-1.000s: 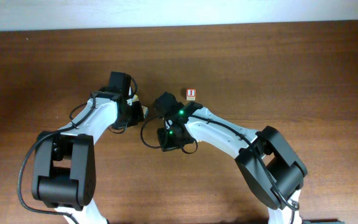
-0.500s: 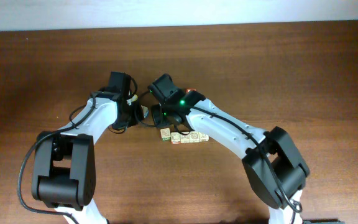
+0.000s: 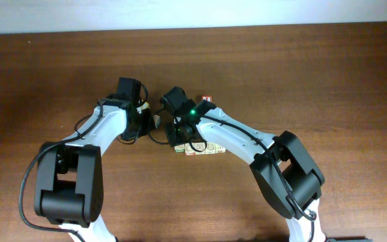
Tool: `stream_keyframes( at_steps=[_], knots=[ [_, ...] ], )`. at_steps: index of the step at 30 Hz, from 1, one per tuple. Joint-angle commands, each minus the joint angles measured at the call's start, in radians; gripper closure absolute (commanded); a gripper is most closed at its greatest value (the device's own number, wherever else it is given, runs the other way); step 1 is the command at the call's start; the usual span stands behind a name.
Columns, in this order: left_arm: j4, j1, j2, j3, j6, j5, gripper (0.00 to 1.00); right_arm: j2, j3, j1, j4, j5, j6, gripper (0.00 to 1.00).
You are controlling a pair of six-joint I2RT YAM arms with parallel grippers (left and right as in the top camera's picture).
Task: Rotate 5 blocks
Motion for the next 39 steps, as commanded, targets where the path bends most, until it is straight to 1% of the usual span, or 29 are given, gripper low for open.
stream_keyframes(
  at_steps=[1, 18, 19, 20, 21, 22, 24, 26, 28, 30, 31, 33, 34, 36, 39],
  knots=[
    [-0.002, 0.006, 0.0, -0.006, -0.013, -0.008, 1.0, 0.002, 0.006, -0.001, -0.009, -0.006, -0.009, 0.96],
    [-0.002, 0.006, 0.0, -0.006, -0.013, -0.008, 1.0, 0.002, 0.006, -0.002, -0.039, -0.005, -0.009, 0.96],
    [-0.002, 0.006, 0.0, -0.006, -0.013, -0.008, 1.0, 0.002, 0.006, -0.002, -0.032, -0.004, -0.01, 0.95],
    [-0.002, 0.006, 0.0, -0.006, -0.012, -0.008, 1.0, 0.001, 0.006, -0.004, -0.019, -0.004, -0.01, 0.86],
    [-0.005, 0.006, -0.003, 0.002, 0.005, -0.008, 1.0, -0.01, 0.02, -0.014, -0.016, -0.005, -0.011, 0.84],
    [-0.023, 0.006, -0.008, 0.032, 0.041, -0.016, 1.0, -0.039, 0.058, -0.039, -0.03, -0.006, -0.036, 0.84],
    [-0.082, 0.007, -0.027, 0.11, 0.079, -0.019, 1.0, -0.103, 0.135, -0.092, -0.101, -0.006, -0.041, 0.84],
    [-0.15, 0.008, -0.056, 0.172, 0.082, -0.018, 1.0, -0.193, 0.216, -0.165, -0.225, -0.045, -0.096, 0.84],
    [-0.214, 0.007, -0.096, 0.188, 0.082, -0.005, 1.0, -0.291, 0.234, -0.262, -0.354, -0.104, -0.185, 0.84],
    [-0.287, 0.003, -0.106, 0.187, 0.09, 0.049, 1.0, -0.323, 0.234, -0.365, -0.506, -0.15, -0.303, 0.85],
    [-0.302, -0.008, -0.103, 0.182, 0.127, 0.088, 1.0, -0.32, 0.215, -0.403, -0.545, -0.177, -0.365, 0.85],
    [-0.295, -0.034, -0.101, 0.158, 0.159, 0.11, 1.0, -0.319, 0.132, -0.458, -0.536, -0.227, -0.408, 0.92],
    [-0.285, -0.051, -0.098, 0.14, 0.18, 0.11, 1.0, -0.319, 0.063, -0.485, -0.495, -0.26, -0.407, 0.94],
    [-0.274, -0.072, -0.092, 0.117, 0.183, 0.117, 1.0, -0.319, -0.043, -0.515, -0.4, -0.305, -0.407, 0.94],
    [-0.26, -0.085, -0.075, 0.091, 0.183, 0.197, 1.0, -0.318, -0.213, -0.52, -0.231, -0.346, -0.402, 0.93]
  ],
)
